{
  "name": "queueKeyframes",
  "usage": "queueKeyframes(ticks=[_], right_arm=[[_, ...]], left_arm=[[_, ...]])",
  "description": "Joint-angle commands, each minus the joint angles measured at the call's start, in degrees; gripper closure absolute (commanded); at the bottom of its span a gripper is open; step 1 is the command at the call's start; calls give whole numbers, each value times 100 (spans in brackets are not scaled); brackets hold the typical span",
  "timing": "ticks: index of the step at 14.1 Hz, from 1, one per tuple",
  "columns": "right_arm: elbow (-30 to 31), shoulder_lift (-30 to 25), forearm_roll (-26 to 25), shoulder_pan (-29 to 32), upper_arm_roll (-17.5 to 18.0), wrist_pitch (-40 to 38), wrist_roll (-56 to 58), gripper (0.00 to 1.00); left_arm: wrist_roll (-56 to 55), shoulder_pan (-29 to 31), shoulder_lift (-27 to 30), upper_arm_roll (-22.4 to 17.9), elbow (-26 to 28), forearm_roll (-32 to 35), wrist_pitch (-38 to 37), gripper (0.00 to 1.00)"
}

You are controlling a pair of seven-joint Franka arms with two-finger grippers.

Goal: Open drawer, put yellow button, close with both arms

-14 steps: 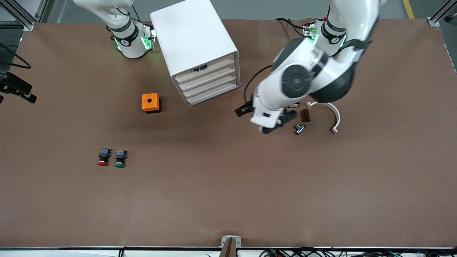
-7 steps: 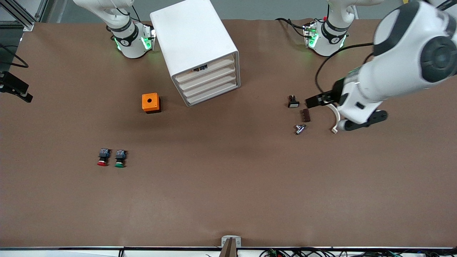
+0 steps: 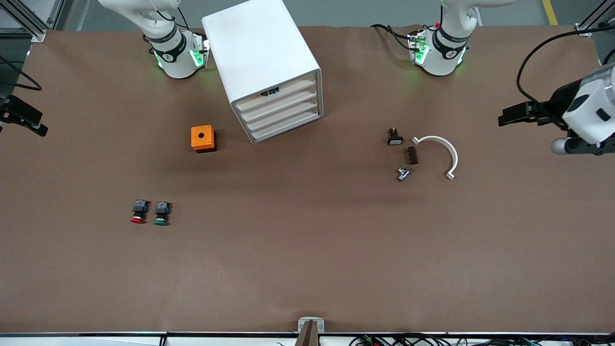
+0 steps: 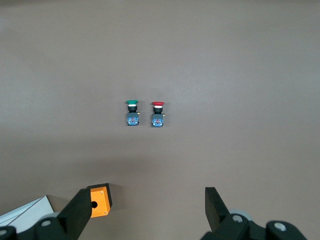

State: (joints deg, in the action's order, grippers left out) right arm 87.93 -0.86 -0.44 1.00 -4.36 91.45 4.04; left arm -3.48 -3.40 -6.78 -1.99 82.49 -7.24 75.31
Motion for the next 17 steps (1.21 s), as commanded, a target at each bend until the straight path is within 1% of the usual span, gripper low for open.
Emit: queueKeyframes(ticks=[1,2,4,5,9,11,13,17], right_arm=[[66,-73,-114,85,76,-66,-88,0],[57,-64,-114,85,76,-57,-88,0],[57,-73,-114,76,76,-39,-96,0],[57,-73,-114,76,76,-39,-96,0],[40,-81,-114,67,85,-22,-88,0],[31,-81,-106,76,85,-22,-96,0],[31,-81,-106,76,85,-48,-88,0],[40,-81,-106,76,76,-48,-88,0]], left_arm=[[418,-91,852,-311,1309,196,1016,0],[418,-73,1019,-294,1679,380,1499,0],[418,-73,986,-197,1691,627,1749,0],[410,-99,942,-188,1535,662,1785,0],[340,-116,907,-179,1182,654,1706,0],[313,-134,881,-57,937,654,1418,0],[313,-134,828,-47,778,654,1259,0],[322,-108,819,-47,759,584,1188,0]])
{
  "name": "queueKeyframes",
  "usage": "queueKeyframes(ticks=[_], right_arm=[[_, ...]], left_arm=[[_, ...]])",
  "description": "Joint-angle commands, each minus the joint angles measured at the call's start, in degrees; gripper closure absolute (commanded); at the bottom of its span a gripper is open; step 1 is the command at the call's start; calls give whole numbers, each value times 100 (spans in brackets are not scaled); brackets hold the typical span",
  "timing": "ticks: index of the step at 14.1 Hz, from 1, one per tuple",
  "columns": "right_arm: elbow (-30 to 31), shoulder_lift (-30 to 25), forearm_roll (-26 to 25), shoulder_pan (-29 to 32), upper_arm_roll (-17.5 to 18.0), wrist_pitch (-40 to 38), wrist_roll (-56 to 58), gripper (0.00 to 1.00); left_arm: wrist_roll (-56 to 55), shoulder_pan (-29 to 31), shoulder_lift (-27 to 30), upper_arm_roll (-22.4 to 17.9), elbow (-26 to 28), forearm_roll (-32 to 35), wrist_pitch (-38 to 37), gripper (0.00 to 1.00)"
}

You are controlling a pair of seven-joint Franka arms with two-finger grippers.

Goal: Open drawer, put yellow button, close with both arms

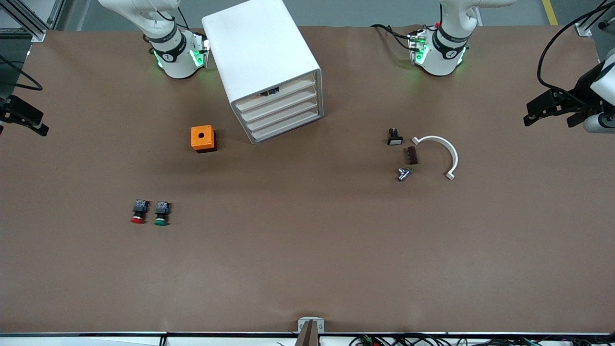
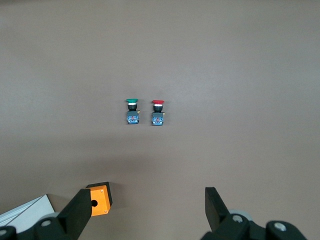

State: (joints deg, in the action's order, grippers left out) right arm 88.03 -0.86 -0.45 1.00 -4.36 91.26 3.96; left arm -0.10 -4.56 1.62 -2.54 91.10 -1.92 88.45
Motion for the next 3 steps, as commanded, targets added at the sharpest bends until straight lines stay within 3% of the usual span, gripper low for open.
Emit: queueKeyframes(ticks=[1,3], right_arm=[[30,-81,-104,76,84,-29,-80,0],[30,-81,-104,76,84,-20,-80,0]], left_arm=[[-16,-1,-22,8,-101,60,-126,0],[-7,17,-31,8,-101,60,-126,0]])
